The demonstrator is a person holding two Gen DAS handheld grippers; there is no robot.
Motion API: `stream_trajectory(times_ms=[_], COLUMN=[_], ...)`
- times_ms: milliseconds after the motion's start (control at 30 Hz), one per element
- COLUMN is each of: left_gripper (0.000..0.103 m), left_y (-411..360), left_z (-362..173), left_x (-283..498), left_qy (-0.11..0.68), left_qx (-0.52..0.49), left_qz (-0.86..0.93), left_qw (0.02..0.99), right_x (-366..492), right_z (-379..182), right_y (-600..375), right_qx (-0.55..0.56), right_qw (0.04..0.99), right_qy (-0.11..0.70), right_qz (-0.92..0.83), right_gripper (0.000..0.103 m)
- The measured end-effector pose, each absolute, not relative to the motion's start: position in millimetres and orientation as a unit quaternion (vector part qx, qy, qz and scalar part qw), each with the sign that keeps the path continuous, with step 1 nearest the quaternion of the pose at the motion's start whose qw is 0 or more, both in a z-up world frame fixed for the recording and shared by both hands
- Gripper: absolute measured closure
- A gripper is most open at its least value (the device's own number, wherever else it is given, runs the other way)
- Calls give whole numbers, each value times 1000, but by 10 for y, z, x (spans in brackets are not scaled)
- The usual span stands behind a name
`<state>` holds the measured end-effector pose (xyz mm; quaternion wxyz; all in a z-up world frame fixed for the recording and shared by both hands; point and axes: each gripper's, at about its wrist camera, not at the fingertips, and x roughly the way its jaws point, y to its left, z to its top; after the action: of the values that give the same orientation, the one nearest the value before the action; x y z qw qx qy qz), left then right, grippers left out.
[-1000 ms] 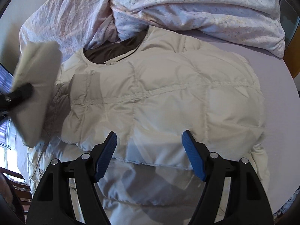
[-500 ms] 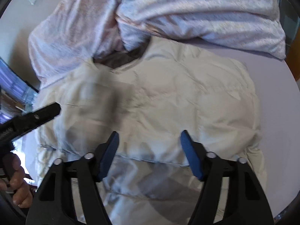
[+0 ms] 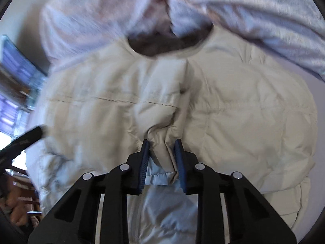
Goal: Fold large clothes
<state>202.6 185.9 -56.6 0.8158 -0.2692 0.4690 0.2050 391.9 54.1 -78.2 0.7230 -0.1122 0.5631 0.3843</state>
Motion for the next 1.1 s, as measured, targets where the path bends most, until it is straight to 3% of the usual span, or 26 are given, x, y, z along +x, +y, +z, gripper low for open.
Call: stream_trajectory(times_ms=[267,367,433,500,800,1100], left_gripper=[38,35,33,33,33,33], left_y=[2111,2179,2198,2227,2300,2154], left_z=[-574,-572,-583,-615,-829,-1071], left_x=[1650,1518,1449,1345,783,409], left_qy=[478,483,487,495,531,560], left_qx=[-253,-242,-234,-226,-218,-237], left_qz=[235,240,242,242,237,206], left_qw=[808,807,806,803,784,767], right_x=[4091,4103,4083,4059,4185,4222], right_z=[-968,-887,-801,-691,-687,-1096], right_y=[579,433,249,-6,-1517,-2791], right_qx=[-90,-80,-73,-65,-26,63], right_qw=[716,713,716,722,727,710], right_qy=[594,596,590,579,604,657], right_qz=[355,361,366,374,327,245], right_gripper=[75,57,32,25,22,22])
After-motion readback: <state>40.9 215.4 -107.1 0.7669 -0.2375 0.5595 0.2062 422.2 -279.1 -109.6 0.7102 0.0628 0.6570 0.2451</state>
